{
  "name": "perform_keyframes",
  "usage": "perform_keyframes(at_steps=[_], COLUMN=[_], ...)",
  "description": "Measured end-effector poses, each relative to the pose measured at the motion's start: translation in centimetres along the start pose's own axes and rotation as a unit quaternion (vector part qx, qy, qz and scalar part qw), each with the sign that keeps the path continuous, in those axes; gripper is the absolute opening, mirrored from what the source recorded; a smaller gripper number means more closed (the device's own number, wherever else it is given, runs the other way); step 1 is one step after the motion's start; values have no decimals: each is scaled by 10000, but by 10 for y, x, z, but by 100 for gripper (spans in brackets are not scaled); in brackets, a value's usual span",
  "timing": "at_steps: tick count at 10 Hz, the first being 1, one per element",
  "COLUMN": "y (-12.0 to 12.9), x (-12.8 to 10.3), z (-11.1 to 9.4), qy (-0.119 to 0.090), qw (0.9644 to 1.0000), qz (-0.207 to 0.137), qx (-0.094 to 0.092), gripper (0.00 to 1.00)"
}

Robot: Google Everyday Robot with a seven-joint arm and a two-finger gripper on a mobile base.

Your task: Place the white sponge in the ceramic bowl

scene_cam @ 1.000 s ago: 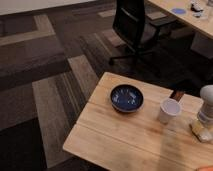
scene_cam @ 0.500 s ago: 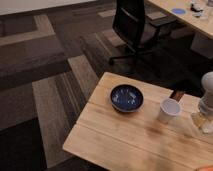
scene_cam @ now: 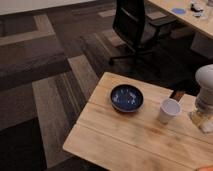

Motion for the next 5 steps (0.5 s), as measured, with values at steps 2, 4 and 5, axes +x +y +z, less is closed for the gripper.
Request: perform_keyframes(at_steps=[2,4,5], y=[0,11,26], x=[0,-21,-32], z=[0,-31,-49], qy=[-2,-311,-501], qw=[10000,9985,9955], qz=[-5,-368,-699], qx=[5,250,390], gripper=[0,0,0])
